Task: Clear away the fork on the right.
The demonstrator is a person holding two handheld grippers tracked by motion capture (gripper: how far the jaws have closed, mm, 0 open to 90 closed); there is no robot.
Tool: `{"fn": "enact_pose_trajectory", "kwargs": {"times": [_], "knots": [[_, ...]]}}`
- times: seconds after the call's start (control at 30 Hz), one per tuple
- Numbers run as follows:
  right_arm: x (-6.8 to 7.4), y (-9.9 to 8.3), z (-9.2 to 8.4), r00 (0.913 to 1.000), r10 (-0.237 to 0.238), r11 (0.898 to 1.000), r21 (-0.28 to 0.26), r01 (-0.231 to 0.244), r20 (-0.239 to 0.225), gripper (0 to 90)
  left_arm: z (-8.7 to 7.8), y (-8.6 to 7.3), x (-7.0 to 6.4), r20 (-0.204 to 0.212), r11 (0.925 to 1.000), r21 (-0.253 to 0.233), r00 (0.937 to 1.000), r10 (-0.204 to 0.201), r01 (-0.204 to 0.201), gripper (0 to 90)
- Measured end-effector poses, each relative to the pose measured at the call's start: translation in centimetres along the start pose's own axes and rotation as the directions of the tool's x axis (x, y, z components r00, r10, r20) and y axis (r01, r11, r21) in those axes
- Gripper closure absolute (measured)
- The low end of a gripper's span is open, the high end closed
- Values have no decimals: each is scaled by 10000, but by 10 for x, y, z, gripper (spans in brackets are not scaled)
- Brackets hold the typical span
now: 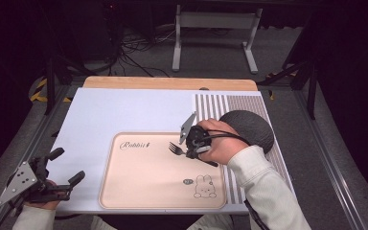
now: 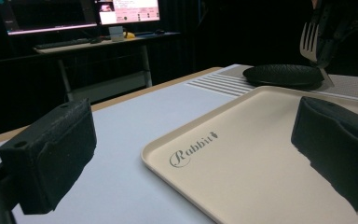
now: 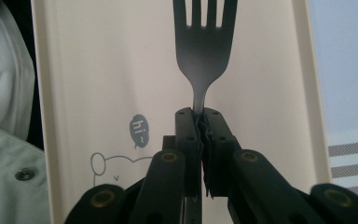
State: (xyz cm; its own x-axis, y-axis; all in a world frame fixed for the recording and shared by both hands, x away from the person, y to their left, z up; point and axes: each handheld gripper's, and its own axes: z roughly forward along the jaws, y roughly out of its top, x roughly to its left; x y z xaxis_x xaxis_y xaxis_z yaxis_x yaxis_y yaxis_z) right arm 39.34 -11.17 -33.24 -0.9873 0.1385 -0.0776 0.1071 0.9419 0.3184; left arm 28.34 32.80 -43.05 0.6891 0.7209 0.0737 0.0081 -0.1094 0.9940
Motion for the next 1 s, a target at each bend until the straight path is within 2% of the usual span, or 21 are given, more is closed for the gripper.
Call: {"fn": "enact_pose_trajectory", "kwargs": {"times": [0.17,0.27,0.37,0.4,0.47,0.5,0.6,0.67,0.8,0.87,0.93,1.0], "knots": [[0,0,6,9952,962,9954,6,-962,-200,868,0,0,0,4,10000,-2,10000,-6,6,7],[0,0,9,9870,1580,9874,149,-1576,-283,869,0,0,0,10,10000,0,10000,-14,14,7],[0,0,11,9744,2206,9753,220,-2199,-429,868,0,0,0,11,10000,-7,10000,-20,20,7],[0,0,11,9744,2206,9753,220,-2199,-429,868,0,0,0,11,10000,-7,10000,-20,20,7],[0,-1,13,9625,2660,9638,342,-2645,-523,868,0,0,0,12,10000,-6,10000,-24,24,7],[-1,-2,15,9534,2961,9549,413,-2941,-576,868,0,0,0,13,10000,-6,10000,-23,23,7],[-2,-4,18,9373,3439,9381,632,-3405,-563,868,0,0,0,12,10000,-12,10000,-29,29,7],[-2,-4,19,9347,3509,9354,671,-3470,-572,868,0,0,1,15,10000,6,10000,-8,8,7],[-1,-5,25,9086,4119,9099,843,-4061,-690,868,0,0,0,17,10000,-8,10000,-30,30,7],[-2,-6,27,8993,4303,9010,987,-4225,-779,868,0,0,0,25,10000,-11,10000,-36,36,7],[-2,-7,30,8842,4591,8861,1167,-4486,-868,868,0,0,1,30,10000,11,10000,-14,14,7],[-3,-9,33,8756,4752,8772,1239,-4638,-868,869,0,0,1,42,10000,34,10000,-6,5,7]]}}
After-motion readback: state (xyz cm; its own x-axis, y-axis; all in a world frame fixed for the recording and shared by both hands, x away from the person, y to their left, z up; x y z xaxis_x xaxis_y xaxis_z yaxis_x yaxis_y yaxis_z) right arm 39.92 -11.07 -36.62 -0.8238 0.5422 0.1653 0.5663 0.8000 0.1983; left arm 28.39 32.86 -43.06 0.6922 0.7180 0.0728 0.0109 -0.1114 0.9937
